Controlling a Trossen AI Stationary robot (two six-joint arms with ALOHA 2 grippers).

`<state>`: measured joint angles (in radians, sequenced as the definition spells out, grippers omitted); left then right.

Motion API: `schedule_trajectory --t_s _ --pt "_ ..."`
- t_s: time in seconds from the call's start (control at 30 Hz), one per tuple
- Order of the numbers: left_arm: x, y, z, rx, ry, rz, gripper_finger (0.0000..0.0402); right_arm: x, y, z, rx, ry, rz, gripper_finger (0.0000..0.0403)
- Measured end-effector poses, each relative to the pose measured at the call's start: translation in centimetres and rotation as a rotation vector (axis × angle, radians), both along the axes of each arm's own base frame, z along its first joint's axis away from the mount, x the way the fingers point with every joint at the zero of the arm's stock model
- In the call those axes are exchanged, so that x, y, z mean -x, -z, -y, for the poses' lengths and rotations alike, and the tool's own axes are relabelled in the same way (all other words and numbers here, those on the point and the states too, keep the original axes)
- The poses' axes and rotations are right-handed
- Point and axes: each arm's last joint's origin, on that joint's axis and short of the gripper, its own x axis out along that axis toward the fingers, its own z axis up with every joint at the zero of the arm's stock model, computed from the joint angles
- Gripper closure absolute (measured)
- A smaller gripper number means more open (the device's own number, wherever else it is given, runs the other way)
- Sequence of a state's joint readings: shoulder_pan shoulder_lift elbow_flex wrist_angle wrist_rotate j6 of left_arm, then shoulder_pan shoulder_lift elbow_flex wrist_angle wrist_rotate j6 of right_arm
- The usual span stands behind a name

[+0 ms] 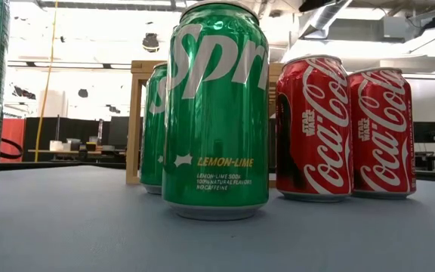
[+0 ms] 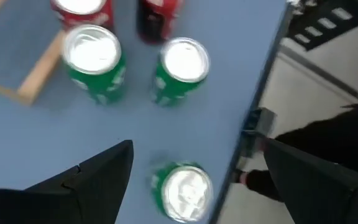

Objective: Place canned beverage on shelf
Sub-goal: Put the bottom left green soda can on the shelf

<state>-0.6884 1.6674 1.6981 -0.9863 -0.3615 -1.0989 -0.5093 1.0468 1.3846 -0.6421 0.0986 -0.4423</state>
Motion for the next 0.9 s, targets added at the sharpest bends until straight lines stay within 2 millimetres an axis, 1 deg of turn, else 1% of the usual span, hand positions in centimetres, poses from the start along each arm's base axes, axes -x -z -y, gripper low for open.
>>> schedule_trajectory --t_s 0.07,0.17,0.37,0.43,0.6,0.7,0.77,0.9 --pt "0.2 0.3 1.0 0.016 0.019 -0.005 0.0054 -0.2 0.2 0.0 -0.009 -0.005 -0.016 0.0339" --pt "0.1 1.9 2.5 0.002 0.064 -0.062 0.0054 -0.3 0.3 0.0 -0.010 -0.007 -0.017 0.0339" --pt "-0.8 4.3 3.9 -0.003 0.124 -0.146 0.0054 -0.3 0.2 0.1 -0.024 0.001 -0.003 0.0339" --pt "-1.2 5.1 4.1 -0.017 0.128 -0.169 0.0054 -0.3 0.2 0.1 -0.025 0.003 -0.001 0.0339" --pt "-1.6 5.5 3.9 -0.044 0.127 -0.170 0.0054 -0.3 0.2 0.1 -0.027 0.004 -0.001 0.0339" --pt "-1.8 6.5 4.0 -0.089 0.122 -0.202 0.0054 -0.3 0.2 0.1 -0.028 0.005 -0.001 0.0339" --pt "-2.0 6.7 4.2 -0.080 0.148 -0.204 0.0054 -0.3 0.2 0.1 -0.028 0.005 -0.001 0.0339" --pt "-2.7 7.9 4.7 -0.066 0.186 -0.232 0.0054 -0.3 0.2 0.1 -0.030 0.006 -0.003 0.0339"
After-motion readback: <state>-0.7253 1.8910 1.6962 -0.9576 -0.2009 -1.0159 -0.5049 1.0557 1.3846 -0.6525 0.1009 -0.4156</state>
